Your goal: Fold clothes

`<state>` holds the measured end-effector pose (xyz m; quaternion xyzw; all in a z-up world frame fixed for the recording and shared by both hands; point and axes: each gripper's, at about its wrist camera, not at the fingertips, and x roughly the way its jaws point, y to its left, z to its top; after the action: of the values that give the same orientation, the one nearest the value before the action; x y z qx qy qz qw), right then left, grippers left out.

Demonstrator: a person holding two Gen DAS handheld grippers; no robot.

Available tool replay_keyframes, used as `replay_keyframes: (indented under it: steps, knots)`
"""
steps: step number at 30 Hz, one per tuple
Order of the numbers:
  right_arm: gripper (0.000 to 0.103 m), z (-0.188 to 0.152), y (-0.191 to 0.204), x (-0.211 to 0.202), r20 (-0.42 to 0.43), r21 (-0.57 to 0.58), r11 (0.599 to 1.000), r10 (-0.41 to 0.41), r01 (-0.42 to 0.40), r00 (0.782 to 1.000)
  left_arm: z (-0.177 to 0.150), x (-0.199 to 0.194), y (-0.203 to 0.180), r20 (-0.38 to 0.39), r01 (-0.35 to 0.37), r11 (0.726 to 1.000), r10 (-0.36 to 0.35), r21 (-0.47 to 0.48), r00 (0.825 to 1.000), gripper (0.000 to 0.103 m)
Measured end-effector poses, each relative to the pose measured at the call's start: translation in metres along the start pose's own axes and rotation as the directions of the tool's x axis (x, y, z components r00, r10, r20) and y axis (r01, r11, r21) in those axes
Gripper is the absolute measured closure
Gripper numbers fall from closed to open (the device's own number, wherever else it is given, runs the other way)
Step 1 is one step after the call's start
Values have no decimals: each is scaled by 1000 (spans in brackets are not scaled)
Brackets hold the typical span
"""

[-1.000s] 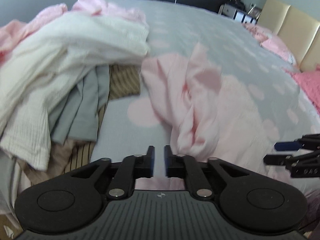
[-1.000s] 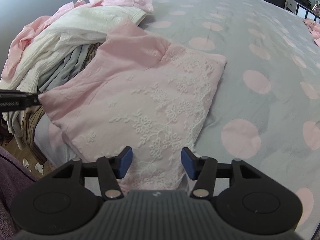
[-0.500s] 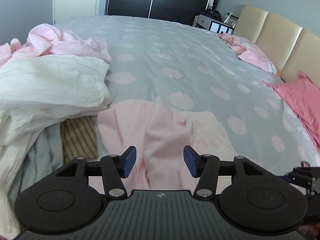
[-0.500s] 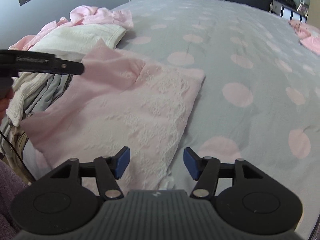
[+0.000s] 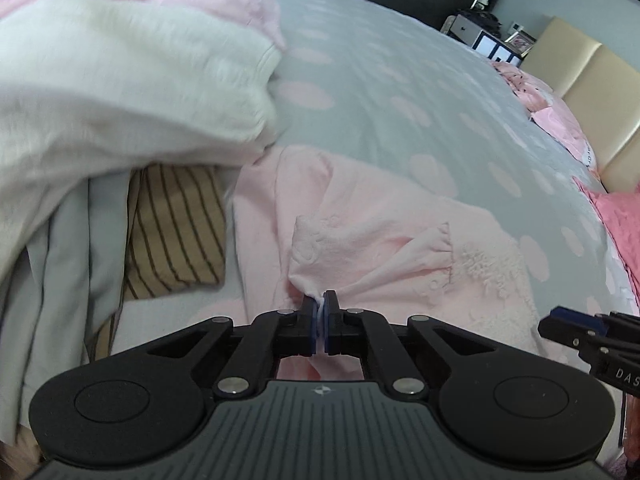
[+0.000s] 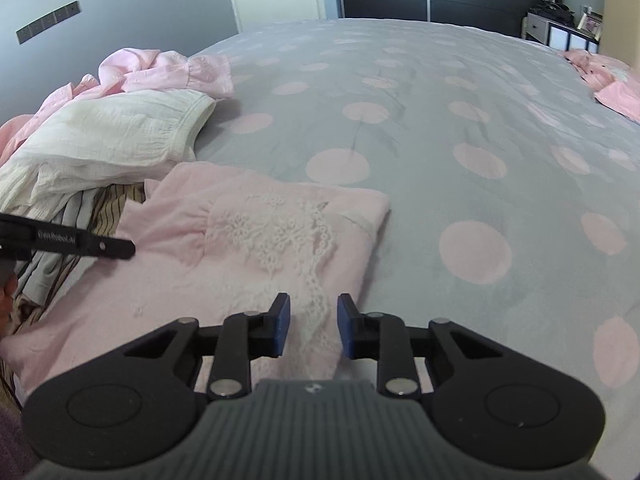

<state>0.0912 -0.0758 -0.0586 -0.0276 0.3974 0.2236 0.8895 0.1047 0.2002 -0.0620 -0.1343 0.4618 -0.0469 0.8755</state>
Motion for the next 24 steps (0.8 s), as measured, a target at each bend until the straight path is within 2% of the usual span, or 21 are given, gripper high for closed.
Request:
replay_keyframes:
  steps: [3,6,11,14,17,19,24]
  knots:
    - [75,2,2,19,-19,-12,1000,5,-5,1000,-4,10,6,-23,-3,1000,3,-7,1000,102]
    - [75,1,1,36,-61,-8,1000,-2,2,998,-5,13,0,-27,-24,999,25,47,999,102]
    - [75,0,-3,46,-76,3,1000,-10,11,997,-6,11,2,-29,-18,998,20,63,999,101]
    - [72,-1,-3,39,-68,12,1000,-19,20,998,-5,2,1,-20,-20,999,21,46,1000,97]
    - [57,-2,-2,23,-41,25,1000,-12,13,999,-4,-19,-5,22,-25,998,24,56,999,82]
    - [56,-4,3,9,-23,0,1000,-4,4,1000,-7,-37,-9,57,-29,997,25,75,998,62]
    - [55,-16,18,-30,24,-97,995,3,-1,1000,-22,-71,-13,81,-19,997,13,78,997,58]
